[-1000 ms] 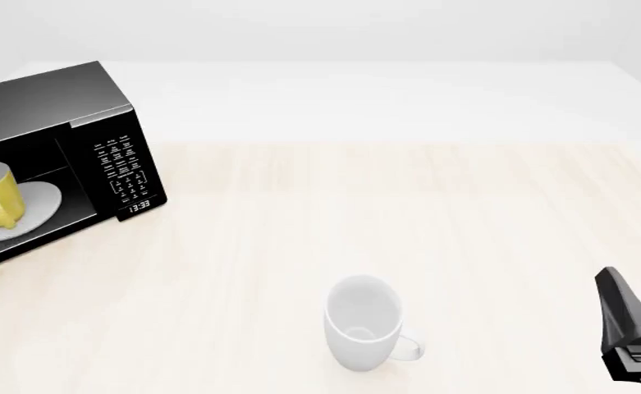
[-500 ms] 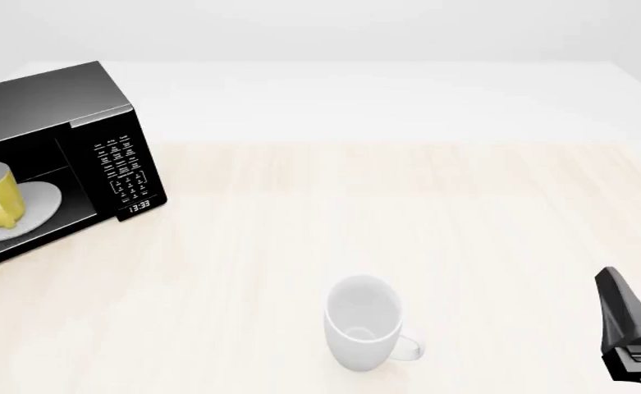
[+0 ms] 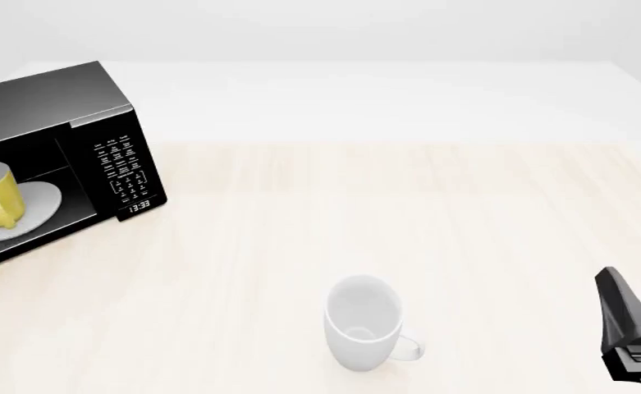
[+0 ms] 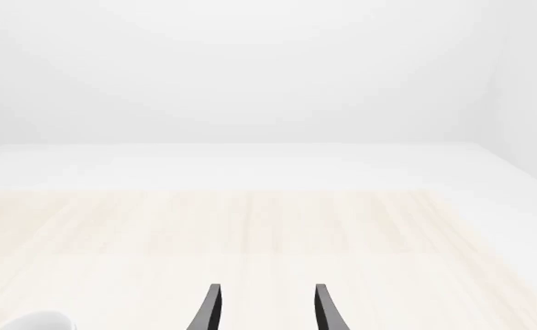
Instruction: Put the yellow and white mug in the microwave and close it.
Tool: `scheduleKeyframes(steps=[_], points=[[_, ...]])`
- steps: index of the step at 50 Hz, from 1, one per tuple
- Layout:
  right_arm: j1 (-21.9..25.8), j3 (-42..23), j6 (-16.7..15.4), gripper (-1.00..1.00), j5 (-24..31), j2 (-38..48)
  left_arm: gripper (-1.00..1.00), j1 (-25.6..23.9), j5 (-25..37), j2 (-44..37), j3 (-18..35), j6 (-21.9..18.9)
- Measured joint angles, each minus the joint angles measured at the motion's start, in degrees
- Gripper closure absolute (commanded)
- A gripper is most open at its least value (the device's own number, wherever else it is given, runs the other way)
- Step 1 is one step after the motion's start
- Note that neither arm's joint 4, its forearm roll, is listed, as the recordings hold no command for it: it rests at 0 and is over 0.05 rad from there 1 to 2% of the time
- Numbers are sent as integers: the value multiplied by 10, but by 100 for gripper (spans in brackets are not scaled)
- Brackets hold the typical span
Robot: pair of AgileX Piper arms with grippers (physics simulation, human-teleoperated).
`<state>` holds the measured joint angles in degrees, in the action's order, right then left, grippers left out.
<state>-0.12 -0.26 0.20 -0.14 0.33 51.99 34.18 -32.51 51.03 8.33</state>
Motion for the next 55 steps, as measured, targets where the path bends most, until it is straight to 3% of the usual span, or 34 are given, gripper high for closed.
scheduleKeyframes(steps=[55], points=[[0, 0, 0, -100, 0, 0, -100, 149, -73, -122, -25, 18]])
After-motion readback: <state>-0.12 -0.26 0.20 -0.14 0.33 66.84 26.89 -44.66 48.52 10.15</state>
